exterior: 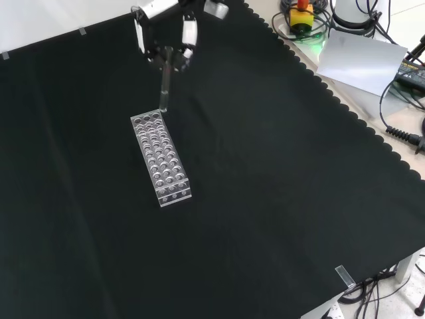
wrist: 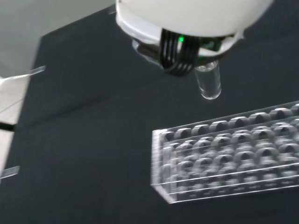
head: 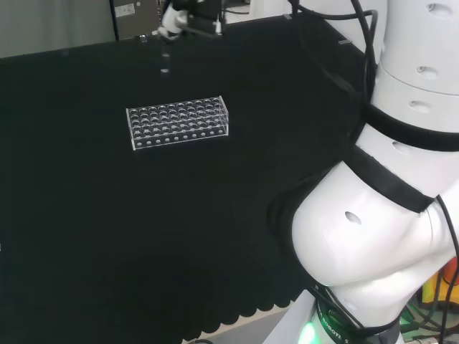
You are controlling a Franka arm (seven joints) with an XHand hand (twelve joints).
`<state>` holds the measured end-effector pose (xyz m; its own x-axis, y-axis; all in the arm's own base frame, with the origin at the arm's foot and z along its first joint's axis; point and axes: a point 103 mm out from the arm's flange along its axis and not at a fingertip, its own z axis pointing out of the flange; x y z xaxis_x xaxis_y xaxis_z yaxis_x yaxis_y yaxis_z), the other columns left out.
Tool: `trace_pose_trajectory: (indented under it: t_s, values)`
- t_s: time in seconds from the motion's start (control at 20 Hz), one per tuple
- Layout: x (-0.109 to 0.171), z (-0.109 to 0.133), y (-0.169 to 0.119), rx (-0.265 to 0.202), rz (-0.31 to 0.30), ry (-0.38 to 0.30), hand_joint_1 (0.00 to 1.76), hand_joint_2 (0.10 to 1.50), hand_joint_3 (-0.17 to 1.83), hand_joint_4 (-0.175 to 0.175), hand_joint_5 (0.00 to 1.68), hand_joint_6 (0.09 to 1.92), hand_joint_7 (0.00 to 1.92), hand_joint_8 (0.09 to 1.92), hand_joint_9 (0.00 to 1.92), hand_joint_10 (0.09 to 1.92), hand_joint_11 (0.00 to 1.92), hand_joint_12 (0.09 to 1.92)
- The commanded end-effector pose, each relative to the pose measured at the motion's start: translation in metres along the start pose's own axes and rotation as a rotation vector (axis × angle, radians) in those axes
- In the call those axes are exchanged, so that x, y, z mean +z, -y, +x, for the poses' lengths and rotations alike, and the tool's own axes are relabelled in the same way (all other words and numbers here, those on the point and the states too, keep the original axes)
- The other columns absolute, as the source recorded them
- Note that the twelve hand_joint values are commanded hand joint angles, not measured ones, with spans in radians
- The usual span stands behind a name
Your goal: Shake the test tube.
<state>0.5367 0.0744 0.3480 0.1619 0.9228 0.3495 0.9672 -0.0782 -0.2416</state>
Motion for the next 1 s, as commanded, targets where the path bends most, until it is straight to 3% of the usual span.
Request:
trace_pose_trajectory:
  t_s: [0.05, 0.3, 0.5, 0.75, 1.0]
  values:
    - [-0.028, -0.098, 0.007, 0.191, -0.065, 0.038, 1.43, 0.59, 0.71, -0.175, 1.29, 0.61, 1.37, 0.67, 1.32, 0.57, 1.2, 0.9]
    - [-0.05, -0.152, 0.013, 0.29, -0.101, 0.067, 1.43, 0.59, 0.72, -0.175, 1.29, 0.61, 1.37, 0.67, 1.32, 0.57, 1.2, 0.9]
    - [-0.058, -0.167, 0.015, 0.324, -0.118, 0.074, 1.43, 0.59, 0.72, -0.175, 1.29, 0.61, 1.37, 0.67, 1.32, 0.57, 1.2, 0.9]
    - [-0.05, -0.146, 0.008, 0.285, -0.104, 0.068, 1.43, 0.59, 0.72, -0.175, 1.29, 0.61, 1.36, 0.67, 1.32, 0.57, 1.2, 0.9]
    - [-0.028, -0.095, -0.002, 0.192, -0.059, 0.05, 1.43, 0.59, 0.72, -0.175, 1.29, 0.61, 1.36, 0.67, 1.32, 0.57, 1.2, 0.9]
